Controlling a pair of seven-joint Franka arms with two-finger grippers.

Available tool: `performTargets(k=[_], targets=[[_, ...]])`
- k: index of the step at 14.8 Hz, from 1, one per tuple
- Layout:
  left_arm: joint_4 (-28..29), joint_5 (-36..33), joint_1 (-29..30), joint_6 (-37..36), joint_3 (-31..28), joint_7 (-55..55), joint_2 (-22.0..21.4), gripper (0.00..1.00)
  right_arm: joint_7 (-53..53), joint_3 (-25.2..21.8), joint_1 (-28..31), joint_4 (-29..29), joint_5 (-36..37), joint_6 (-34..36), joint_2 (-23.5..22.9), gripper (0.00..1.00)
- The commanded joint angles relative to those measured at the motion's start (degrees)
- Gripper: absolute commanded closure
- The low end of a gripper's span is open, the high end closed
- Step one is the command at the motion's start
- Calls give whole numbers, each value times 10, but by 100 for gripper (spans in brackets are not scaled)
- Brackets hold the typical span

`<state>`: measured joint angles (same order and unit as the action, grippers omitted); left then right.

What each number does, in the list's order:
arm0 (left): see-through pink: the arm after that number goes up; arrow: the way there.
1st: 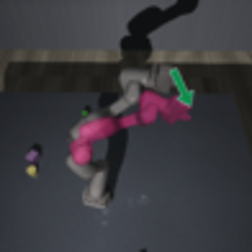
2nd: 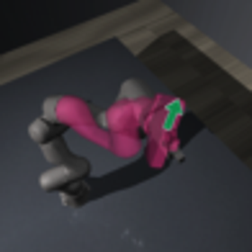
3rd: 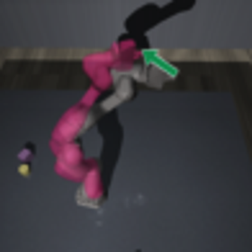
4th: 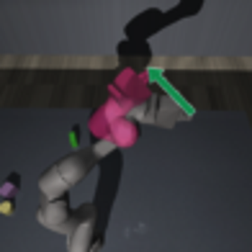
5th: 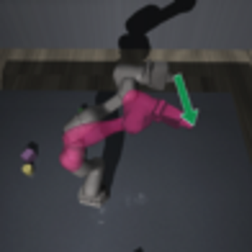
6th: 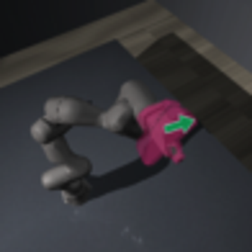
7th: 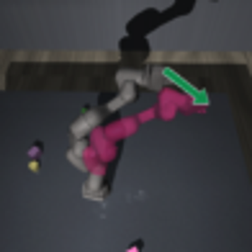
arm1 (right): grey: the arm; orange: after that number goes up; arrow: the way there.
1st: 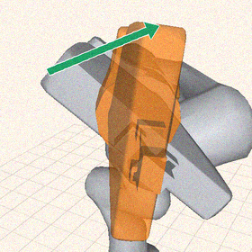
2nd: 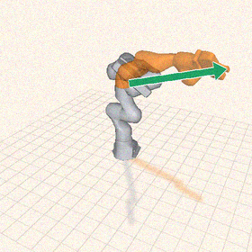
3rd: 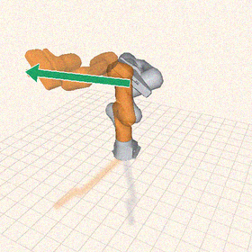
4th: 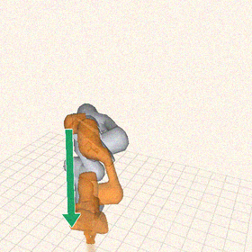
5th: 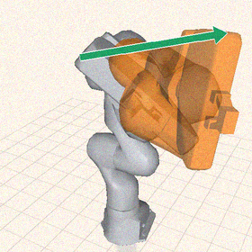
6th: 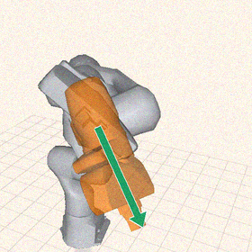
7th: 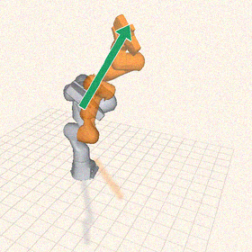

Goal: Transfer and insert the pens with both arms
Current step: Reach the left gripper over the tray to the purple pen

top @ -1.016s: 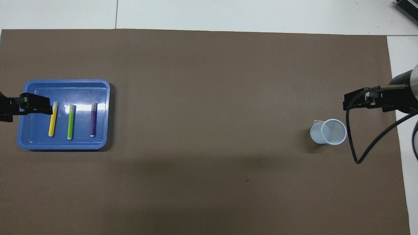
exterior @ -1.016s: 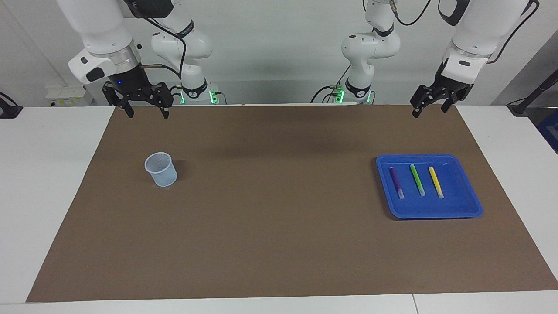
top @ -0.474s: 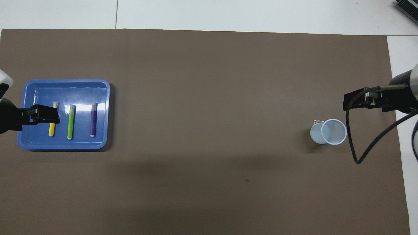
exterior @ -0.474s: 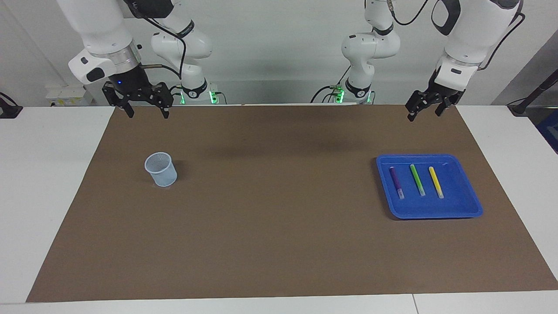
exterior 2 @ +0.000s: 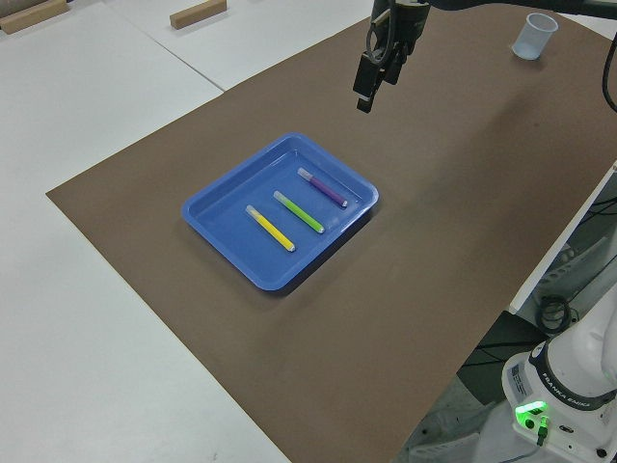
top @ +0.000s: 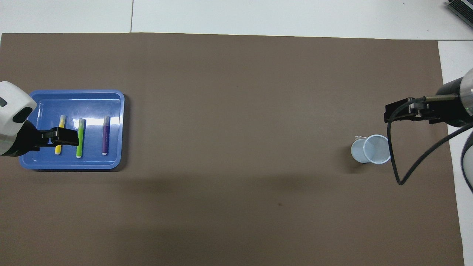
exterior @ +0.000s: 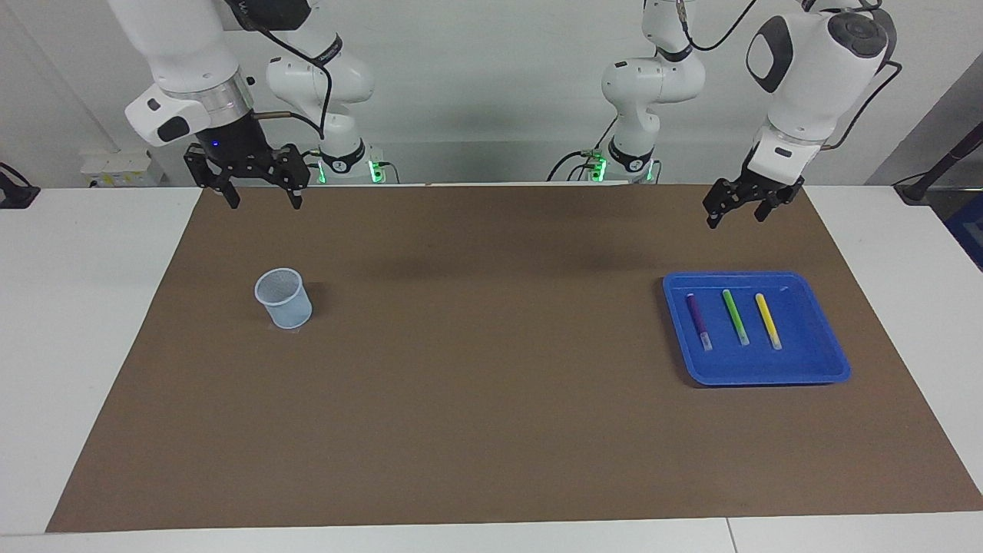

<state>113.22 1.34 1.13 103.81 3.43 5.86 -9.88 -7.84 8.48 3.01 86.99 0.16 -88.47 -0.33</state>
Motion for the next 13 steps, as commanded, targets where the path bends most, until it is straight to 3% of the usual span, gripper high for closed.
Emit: performTargets(k=[1, 5, 13], targets=[[31, 28, 20, 37, -1, -33, -9, 0, 4, 1, -6, 13, -14, -28, 12, 0], [75, 28, 21, 104, -1, -34, 1, 0, 4, 1, -20, 13, -15, -60, 9, 0], [82, 28, 21, 182, -1, -35, 71, 3, 55, 1, -14, 24, -15, -59, 13, 0]])
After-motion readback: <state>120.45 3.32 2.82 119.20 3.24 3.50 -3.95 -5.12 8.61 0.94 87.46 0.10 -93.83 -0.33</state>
